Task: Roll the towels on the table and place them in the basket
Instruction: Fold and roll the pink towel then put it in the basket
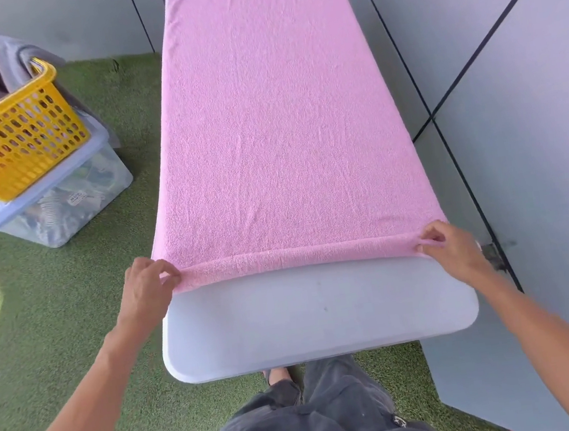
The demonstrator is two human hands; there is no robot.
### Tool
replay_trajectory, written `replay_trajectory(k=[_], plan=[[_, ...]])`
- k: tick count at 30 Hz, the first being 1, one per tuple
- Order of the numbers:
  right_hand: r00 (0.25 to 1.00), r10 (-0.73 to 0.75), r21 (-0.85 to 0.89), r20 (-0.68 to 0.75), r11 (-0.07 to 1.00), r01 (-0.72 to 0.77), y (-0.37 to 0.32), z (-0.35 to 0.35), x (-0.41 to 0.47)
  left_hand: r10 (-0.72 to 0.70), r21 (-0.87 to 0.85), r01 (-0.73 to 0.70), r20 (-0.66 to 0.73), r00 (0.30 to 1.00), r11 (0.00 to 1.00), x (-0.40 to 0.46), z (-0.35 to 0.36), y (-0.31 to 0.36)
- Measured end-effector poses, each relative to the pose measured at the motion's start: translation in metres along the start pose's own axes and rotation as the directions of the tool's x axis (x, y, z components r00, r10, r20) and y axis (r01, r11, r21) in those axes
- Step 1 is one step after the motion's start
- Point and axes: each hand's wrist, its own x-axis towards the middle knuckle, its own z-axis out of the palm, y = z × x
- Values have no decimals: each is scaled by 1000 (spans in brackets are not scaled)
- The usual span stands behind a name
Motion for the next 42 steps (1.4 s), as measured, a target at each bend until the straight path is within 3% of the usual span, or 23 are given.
replay_trajectory(k=[2, 5, 7, 10, 15, 20, 24, 26, 29, 30, 32, 35, 38, 42], plan=[[987, -80, -135, -139, 989, 61, 0, 8, -4, 100, 138, -84, -114, 988, 987, -6, 4, 2], [929, -231, -453, -289, 888, 80, 3, 21, -14, 277, 248, -230, -176, 945, 941, -29, 20, 4], [931, -233, -433, -281, 897, 93, 4, 33, -22, 327, 272, -272, -184, 927, 923, -43, 30, 3], [938, -228, -409, -261, 906, 106, 4, 45, -26, 292, 297, -237, -157, 943, 925, -46, 35, 4], [967, -238, -432, -91, 884, 177, -1, 36, -9, 266, 310, -216, -130, 955, 926, -21, 27, 9], [970, -242, -210, 35, 947, 244, 5, 11, -13, 247, 262, -246, 30, 968, 933, -10, 13, 1], [991, -8, 53, 135, 999, 1, 5, -12, -16, 103, 114, -147, 324, 940, 983, 2, -9, -1], [987, 47, 93, 153, 994, -62, -1, -17, -9, 50, 15, -60, 365, 930, 998, 7, -18, 2], [986, 49, 109, 158, 992, -67, -7, -15, 3, -3, -210, 65, 281, 960, 976, 11, -18, 7], [990, 33, 132, 140, 990, -51, -7, -13, 6, -13, -216, 64, 232, 973, 974, 9, -16, 9], [999, 3, 65, 33, 998, -5, -6, -7, 7, 49, -73, -45, 47, 998, 996, 1, -7, 12], [966, -179, -363, -186, 926, 102, -3, 8, 3, 263, 244, -217, -172, 949, 945, -18, 9, 17], [947, -284, -367, -153, 906, 212, 6, 28, -9, 313, 230, -270, -176, 933, 935, -37, 28, 17], [953, -252, -257, -166, 944, 205, 13, 36, -24, 296, 263, -257, -120, 948, 930, -44, 37, 15]])
